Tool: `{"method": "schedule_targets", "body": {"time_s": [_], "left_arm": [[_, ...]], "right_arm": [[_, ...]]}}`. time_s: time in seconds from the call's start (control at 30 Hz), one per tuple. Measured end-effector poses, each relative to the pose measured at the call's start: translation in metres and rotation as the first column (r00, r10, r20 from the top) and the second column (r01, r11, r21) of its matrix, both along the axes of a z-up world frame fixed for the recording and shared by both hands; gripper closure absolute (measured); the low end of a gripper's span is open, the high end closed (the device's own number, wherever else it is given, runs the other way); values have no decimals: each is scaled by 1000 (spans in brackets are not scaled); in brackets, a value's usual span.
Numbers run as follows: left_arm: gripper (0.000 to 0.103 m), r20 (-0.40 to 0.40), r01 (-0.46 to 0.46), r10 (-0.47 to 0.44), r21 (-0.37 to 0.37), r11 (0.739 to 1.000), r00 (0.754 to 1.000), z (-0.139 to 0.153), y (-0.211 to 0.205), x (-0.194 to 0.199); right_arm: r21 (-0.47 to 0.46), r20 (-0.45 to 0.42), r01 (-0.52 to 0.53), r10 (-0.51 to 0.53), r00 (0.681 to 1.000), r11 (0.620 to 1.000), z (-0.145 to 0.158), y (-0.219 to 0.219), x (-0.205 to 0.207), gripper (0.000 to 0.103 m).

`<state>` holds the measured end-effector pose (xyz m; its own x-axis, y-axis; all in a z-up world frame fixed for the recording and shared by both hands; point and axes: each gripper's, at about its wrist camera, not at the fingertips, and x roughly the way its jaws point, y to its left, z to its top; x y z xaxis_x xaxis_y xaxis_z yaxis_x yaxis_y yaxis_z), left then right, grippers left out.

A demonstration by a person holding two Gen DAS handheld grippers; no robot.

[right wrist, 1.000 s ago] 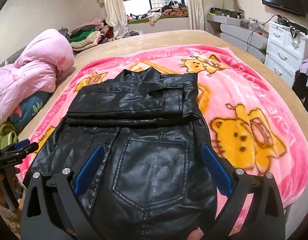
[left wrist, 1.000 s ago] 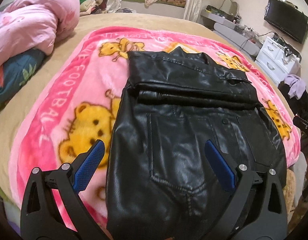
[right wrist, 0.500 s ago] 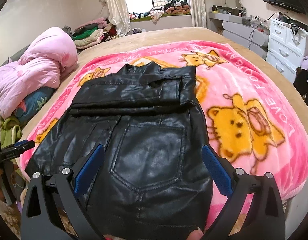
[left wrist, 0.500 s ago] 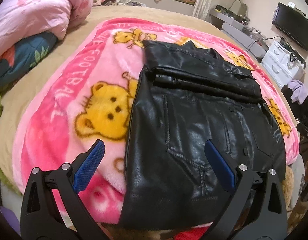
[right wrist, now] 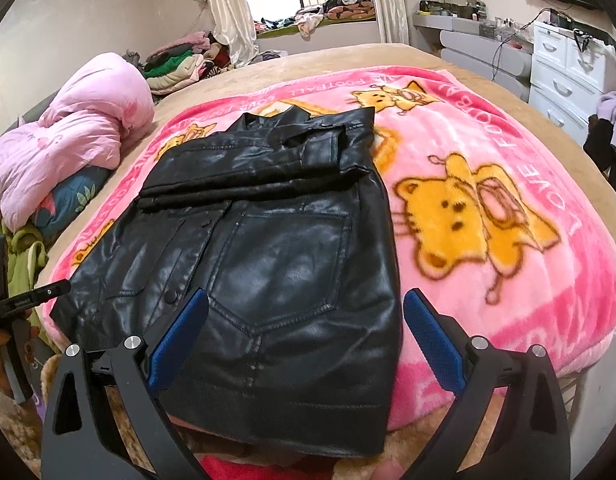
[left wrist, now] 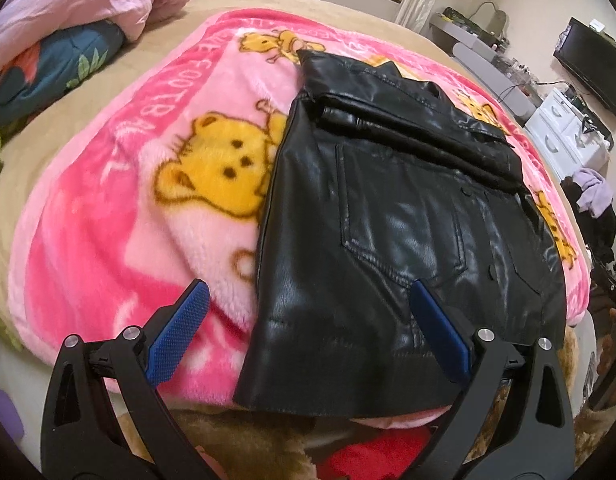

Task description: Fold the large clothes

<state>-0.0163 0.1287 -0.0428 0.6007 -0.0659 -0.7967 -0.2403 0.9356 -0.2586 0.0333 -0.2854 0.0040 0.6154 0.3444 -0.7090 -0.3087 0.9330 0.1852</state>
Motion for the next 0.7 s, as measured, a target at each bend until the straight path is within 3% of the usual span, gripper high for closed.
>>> {"method": "schedule_targets", "body": {"time_s": [0.37,0.43,0.57,0.7], "left_arm": [[11,-39,-21,19,-57,998,999,-22,-2,-11],[20,-40,-24,22,-63,998,999,-25,-2,-13],[50,-31,-31,27,-120,992,999,-28,-1,-16],[57,-27,-23,21,-97,995,999,-24,-7,-17]], "right_arm": [[1,-51,-56,56,997,998,-16,-24,-18,6],[-11,-71,-80,79,994,997,-22,-27,-22,6],[9,-116,-115,115,987,993,-35,-29,-25,6],[15,-161,-121,122,979,992,-51,-31,-22,7]]}}
